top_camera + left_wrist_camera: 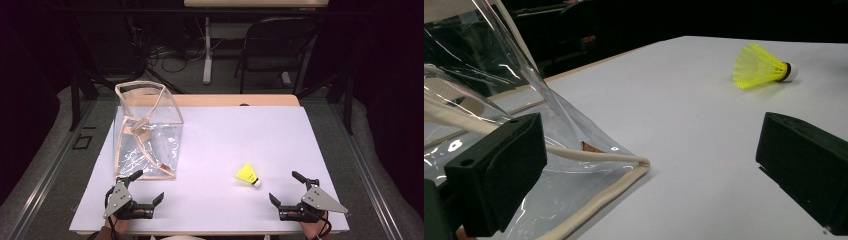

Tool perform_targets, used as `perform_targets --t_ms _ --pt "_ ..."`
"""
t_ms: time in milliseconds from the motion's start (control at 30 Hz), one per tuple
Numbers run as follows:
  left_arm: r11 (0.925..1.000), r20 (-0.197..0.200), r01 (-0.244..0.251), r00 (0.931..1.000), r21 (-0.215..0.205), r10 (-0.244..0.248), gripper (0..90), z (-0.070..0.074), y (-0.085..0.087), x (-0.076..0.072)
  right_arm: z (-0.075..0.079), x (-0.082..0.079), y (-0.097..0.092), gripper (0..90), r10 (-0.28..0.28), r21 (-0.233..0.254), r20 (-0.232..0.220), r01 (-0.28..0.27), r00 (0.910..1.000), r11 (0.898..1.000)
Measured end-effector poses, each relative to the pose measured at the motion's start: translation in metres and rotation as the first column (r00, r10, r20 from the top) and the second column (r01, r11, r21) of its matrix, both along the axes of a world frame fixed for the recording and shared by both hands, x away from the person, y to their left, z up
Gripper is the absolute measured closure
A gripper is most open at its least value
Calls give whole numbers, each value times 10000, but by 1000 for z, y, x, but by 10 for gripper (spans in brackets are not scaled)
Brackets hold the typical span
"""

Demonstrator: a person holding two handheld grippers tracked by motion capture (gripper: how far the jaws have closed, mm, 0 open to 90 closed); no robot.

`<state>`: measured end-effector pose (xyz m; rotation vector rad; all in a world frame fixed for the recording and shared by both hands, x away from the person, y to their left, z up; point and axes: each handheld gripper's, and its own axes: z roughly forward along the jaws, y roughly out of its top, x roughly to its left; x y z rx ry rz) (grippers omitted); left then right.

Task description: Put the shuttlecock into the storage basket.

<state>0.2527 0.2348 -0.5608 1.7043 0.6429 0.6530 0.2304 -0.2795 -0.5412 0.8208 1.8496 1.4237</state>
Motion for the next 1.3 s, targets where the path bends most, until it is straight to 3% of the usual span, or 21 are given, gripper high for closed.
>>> perform_targets --t_ms 433,800,1300 --pt "9999 -25 96 10000 -51 -97 0 0 -1 2 3 -1 1 0 -65 -272 -101 62 9999 9996" --pt "9999 -96 115 9999 -64 -116 0 0 0 0 9 6 8 0 -48 -525 -651 14 9979 9986" --pt "9999 -92 150 9998 -34 -150 0 0 0 0 14 25 25 0 254 -1480 -1428 -467 9894 9879"
